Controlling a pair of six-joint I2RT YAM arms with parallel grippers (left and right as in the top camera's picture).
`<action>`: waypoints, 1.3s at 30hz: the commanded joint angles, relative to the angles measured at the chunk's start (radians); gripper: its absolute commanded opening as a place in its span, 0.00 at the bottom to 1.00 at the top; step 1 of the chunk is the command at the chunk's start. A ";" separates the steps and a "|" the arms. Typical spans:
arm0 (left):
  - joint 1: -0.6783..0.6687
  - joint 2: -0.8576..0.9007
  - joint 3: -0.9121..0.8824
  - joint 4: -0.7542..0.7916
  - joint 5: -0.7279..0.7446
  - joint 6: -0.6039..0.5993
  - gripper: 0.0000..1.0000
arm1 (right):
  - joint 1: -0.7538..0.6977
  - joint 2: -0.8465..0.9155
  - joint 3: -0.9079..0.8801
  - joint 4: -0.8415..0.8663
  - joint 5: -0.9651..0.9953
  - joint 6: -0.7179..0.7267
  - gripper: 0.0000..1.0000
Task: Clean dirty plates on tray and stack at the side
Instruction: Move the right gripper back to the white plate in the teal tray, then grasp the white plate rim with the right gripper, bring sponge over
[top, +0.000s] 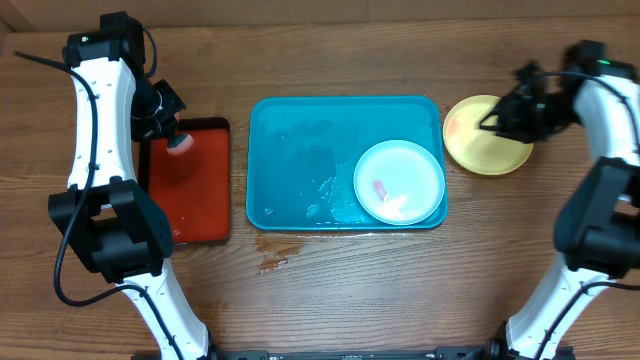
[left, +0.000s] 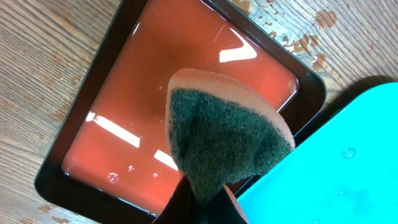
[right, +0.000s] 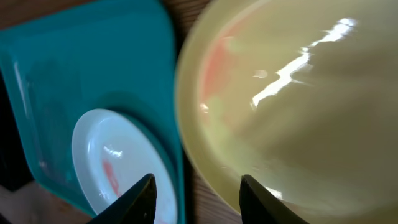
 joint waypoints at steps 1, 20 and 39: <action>0.002 -0.011 0.000 0.001 0.007 0.019 0.04 | 0.147 -0.010 -0.001 0.001 0.078 -0.163 0.45; 0.002 -0.011 0.000 0.003 0.007 0.019 0.04 | 0.406 -0.010 -0.169 0.171 0.560 -0.154 0.63; -0.003 -0.011 0.000 0.002 0.056 0.041 0.04 | 0.409 -0.010 -0.197 0.133 0.263 0.107 0.19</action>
